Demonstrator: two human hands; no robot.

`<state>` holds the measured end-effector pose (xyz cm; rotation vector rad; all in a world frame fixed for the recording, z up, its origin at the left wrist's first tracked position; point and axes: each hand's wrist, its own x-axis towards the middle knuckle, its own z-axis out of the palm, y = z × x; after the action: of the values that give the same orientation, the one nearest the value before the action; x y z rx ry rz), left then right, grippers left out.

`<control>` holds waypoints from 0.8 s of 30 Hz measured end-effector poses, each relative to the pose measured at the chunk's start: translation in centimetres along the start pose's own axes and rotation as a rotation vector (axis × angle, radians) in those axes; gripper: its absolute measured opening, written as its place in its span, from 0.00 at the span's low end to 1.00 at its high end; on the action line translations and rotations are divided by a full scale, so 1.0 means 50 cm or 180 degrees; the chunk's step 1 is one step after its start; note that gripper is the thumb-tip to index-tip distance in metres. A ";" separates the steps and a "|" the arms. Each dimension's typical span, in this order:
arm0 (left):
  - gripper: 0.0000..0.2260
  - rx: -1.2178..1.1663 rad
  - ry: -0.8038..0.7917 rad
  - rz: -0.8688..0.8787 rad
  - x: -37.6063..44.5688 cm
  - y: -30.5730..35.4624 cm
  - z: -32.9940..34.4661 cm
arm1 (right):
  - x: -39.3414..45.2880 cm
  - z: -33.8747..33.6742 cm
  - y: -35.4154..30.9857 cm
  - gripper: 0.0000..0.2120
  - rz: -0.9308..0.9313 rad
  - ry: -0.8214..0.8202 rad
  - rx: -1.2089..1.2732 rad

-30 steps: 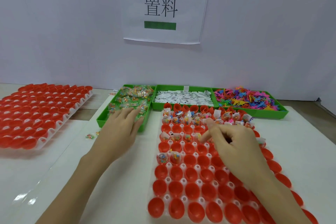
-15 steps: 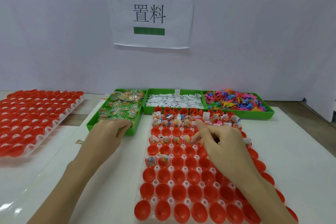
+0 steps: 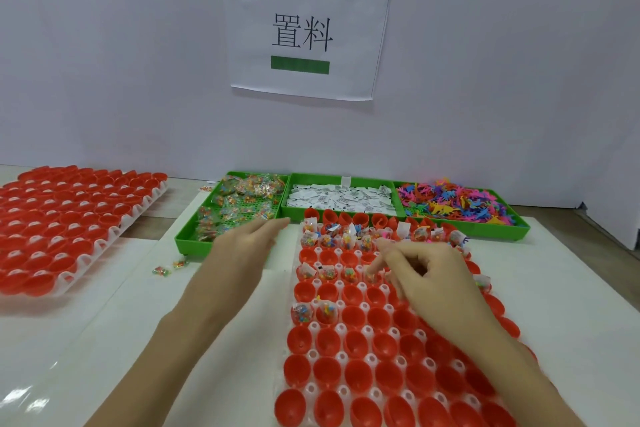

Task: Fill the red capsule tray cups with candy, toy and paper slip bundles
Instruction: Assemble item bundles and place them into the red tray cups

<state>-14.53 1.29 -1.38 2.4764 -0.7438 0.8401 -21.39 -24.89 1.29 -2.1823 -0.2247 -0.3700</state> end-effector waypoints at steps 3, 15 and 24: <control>0.19 -0.0266 0.0025 0.0245 0.000 0.029 0.011 | 0.052 -0.033 -0.028 0.15 0.0096 -0.0481 -0.0427; 0.08 -0.0749 0.0310 -0.0168 -0.009 0.072 0.025 | 0.345 0.033 0.105 0.09 0.0185 -0.0776 -0.2123; 0.09 -0.0569 0.0286 -0.0184 -0.006 0.063 0.023 | 0.412 0.039 0.136 0.08 0.0432 -0.1137 -0.2275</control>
<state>-16.13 -1.67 -1.74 2.2761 -0.6814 0.8205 0.31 -26.77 2.12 -2.9474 -0.1487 0.0398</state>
